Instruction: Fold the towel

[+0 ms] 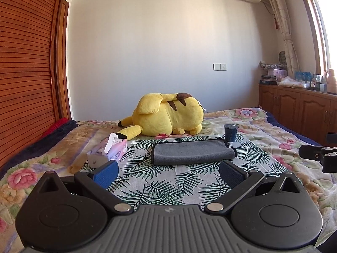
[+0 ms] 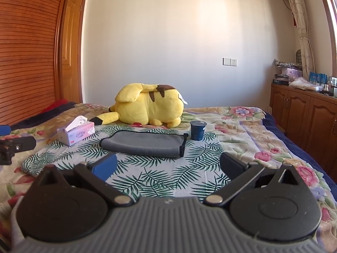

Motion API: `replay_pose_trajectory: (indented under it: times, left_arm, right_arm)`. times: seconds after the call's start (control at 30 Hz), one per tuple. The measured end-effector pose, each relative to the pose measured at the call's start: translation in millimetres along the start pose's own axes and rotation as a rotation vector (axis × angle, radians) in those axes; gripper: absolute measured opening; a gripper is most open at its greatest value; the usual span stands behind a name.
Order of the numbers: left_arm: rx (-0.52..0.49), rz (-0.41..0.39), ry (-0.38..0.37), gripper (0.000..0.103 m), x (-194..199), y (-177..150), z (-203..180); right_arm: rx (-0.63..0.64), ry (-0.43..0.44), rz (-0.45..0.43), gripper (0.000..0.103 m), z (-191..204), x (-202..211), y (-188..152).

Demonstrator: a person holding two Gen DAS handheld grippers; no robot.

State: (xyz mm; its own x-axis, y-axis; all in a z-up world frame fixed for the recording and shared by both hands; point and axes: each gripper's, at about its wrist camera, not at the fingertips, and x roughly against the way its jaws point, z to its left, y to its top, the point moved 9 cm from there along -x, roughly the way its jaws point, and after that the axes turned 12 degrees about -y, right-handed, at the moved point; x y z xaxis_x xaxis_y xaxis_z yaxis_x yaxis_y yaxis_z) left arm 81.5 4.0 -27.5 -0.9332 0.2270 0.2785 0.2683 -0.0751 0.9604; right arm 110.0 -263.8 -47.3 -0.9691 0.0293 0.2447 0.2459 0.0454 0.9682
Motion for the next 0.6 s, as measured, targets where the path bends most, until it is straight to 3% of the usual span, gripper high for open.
replay_pose_trajectory:
  times: [0.6]
  left_arm:
    - [-0.007,-0.001,0.0,0.087,1.2,-1.2,-1.9]
  right_arm:
    - [-0.002,-0.001,0.0,0.103,-1.6,-0.8,-0.5]
